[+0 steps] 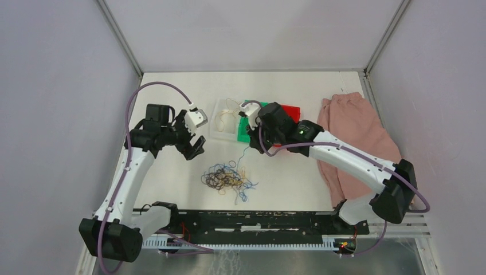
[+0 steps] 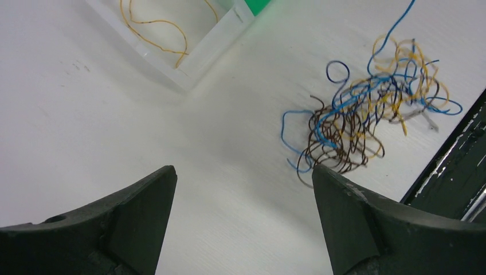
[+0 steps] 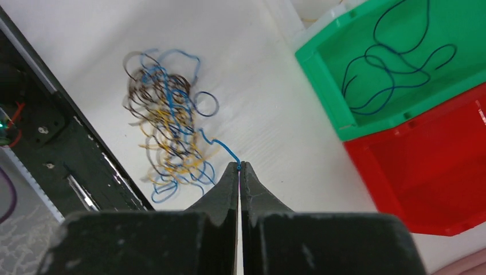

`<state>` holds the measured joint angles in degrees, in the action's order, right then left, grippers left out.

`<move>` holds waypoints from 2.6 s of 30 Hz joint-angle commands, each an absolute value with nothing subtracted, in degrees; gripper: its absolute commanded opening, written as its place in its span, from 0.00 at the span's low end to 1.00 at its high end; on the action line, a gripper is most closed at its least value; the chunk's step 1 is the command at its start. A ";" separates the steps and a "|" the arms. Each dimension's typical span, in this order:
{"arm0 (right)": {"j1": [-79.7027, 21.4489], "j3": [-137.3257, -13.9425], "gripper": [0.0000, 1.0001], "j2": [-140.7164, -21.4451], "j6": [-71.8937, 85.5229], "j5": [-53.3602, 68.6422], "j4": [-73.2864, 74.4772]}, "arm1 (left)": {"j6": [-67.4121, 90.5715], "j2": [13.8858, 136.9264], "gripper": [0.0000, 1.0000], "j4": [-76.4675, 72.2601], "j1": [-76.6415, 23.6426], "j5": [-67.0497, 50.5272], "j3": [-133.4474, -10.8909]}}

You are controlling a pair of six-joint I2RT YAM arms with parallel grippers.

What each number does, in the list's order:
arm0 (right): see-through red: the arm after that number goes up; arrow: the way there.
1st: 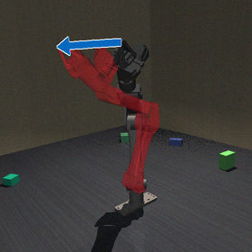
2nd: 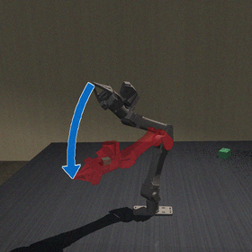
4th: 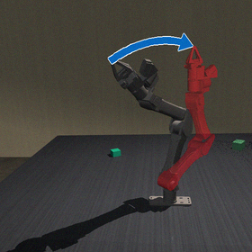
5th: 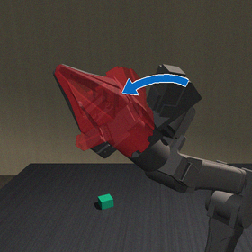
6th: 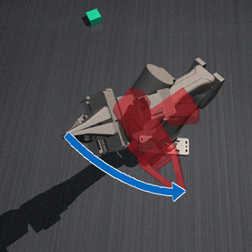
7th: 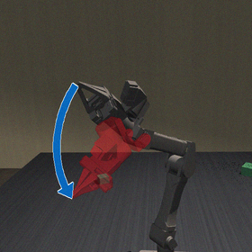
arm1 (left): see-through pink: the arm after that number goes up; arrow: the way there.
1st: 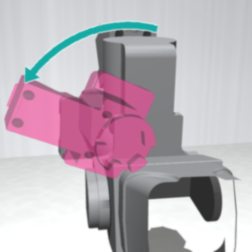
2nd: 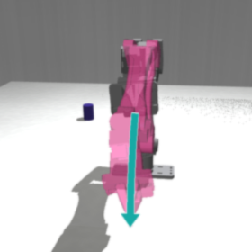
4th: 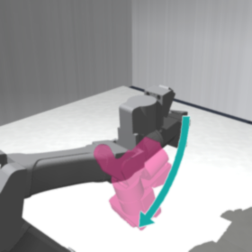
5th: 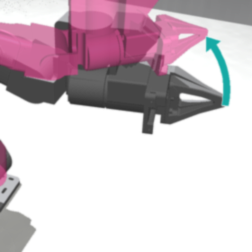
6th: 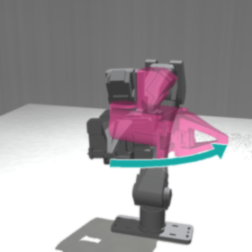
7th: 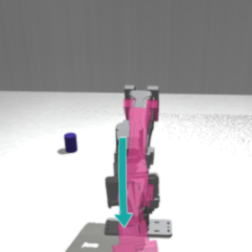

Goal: Untangle the cables

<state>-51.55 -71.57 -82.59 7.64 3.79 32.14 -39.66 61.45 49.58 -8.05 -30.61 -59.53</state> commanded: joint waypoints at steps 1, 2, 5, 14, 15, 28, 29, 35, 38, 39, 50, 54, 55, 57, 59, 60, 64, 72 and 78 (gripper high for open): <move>-49.46 -78.67 0.00 -78.22 8.93 8.40 32.45 | -42.42 57.96 0.95 47.18 -7.80 -33.76 -57.53; -49.13 -79.79 0.00 -77.96 9.61 9.76 32.14 | -43.10 57.43 0.95 47.46 -7.78 -34.70 -56.94; -48.94 -83.53 0.00 -78.47 12.28 14.38 30.43 | -43.59 55.61 0.95 47.64 -7.79 -37.95 -55.47; -50.62 -94.65 0.01 -88.83 21.26 25.99 23.16 | -37.20 49.68 0.97 40.83 -7.83 -45.41 -53.25; -50.88 -95.05 0.00 -89.35 22.28 26.96 21.63 | -36.14 48.54 0.98 39.17 -7.82 -45.76 -52.59; -52.89 -94.42 0.00 -93.95 30.59 30.98 11.57 | -30.94 46.58 0.66 34.44 -7.87 -54.56 -49.30; -52.86 -93.76 0.01 -93.70 30.74 31.02 11.13 | -30.60 46.65 0.58 34.07 -7.83 -54.42 -48.97; -51.25 -86.98 0.29 -89.86 30.58 28.38 10.55 | -27.11 45.45 0.03 28.24 -7.87 -46.80 -47.66; -48.98 -80.21 0.62 -86.39 31.23 24.77 10.04 | -27.16 44.74 0.03 26.28 -7.81 -43.27 -47.68; -48.17 -78.06 0.68 -85.29 32.10 23.88 9.96 | -27.28 44.80 0.03 26.11 -7.82 -42.06 -47.86; -44.12 -70.87 0.93 -81.52 35.02 12.48 20.17 | -28.44 46.43 0.03 27.93 -7.82 -38.32 -51.23; -42.49 -68.00 0.91 -82.63 32.66 9.23 22.05 | -28.99 47.16 0.03 28.28 -7.76 -37.75 -51.99; -42.06 -67.54 0.90 -83.41 32.25 8.10 23.12 | -29.12 47.34 0.03 28.34 -7.77 -37.52 -52.19; -41.77 -66.63 0.88 -85.32 30.06 4.45 25.25 | -29.52 47.84 0.03 28.50 -7.80 -37.11 -52.78; -41.65 -65.14 0.86 -87.44 28.49 -0.26 26.53 | -29.58 48.27 0.03 28.52 -7.82 -36.81 -53.41; -41.51 -64.43 0.85 -88.50 27.87 -1.80 26.82 | -29.68 48.44 0.03 28.67 -7.83 -36.65 -53.82; -41.52 -61.70 0.82 -92.37 26.78 -4.15 25.25 | -29.92 48.92 0.03 29.06 -7.81 -36.57 -55.14; -41.62 -59.46 0.77 -96.77 26.32 -4.37 22.46 | -30.66 48.53 0.03 30.38 -7.80 -36.47 -56.25; -42.11 -56.03 0.73 -93.62 26.26 -3.59 22.19 | -30.82 48.59 0.03 30.54 -7.77 -36.68 -56.23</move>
<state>-41.54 -57.84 -96.92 26.87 -2.87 23.75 -29.45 49.10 31.20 -8.05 -36.45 -53.95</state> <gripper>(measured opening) 0.741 0.051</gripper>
